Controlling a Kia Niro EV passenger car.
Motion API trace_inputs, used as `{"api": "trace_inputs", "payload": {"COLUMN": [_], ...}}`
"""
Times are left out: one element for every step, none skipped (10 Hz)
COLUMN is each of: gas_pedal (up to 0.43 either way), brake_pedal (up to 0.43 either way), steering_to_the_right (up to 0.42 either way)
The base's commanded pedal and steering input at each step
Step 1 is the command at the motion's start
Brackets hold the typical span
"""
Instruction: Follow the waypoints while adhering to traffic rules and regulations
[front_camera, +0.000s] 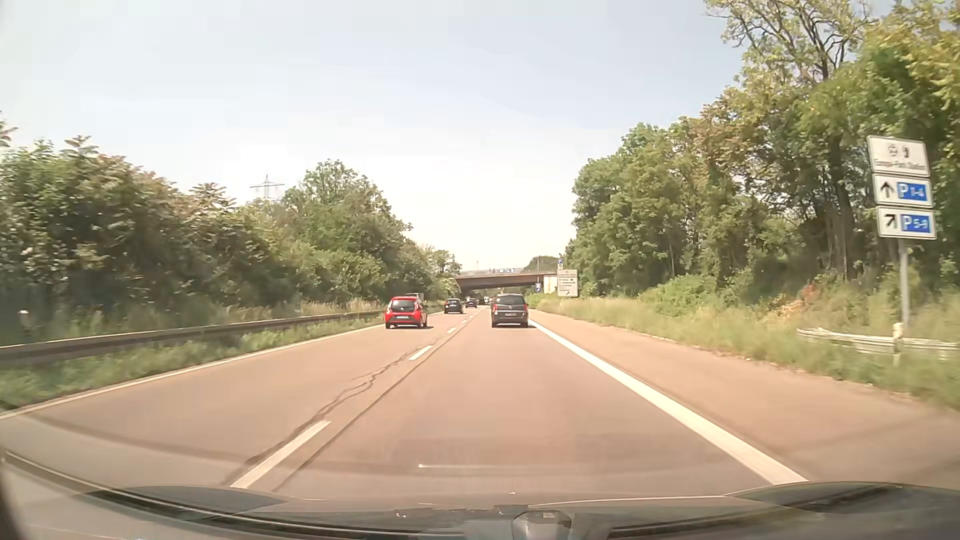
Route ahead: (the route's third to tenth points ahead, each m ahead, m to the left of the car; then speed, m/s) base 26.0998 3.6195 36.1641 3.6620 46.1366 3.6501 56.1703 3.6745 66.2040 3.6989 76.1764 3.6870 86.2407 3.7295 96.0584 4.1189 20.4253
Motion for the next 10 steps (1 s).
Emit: {"api": "trace_inputs", "payload": {"gas_pedal": [0.138, 0.15, 0.15, 0.157, 0.157, 0.157, 0.169, 0.169, 0.169, 0.177], "brake_pedal": [0.0, 0.0, 0.0, 0.0, 0.0, 0.0, 0.0, 0.0, 0.0, 0.0], "steering_to_the_right": [-0.003, -0.003, -0.003, -0.003, -0.003, -0.003, -0.003, -0.003, -0.003, -0.002]}}
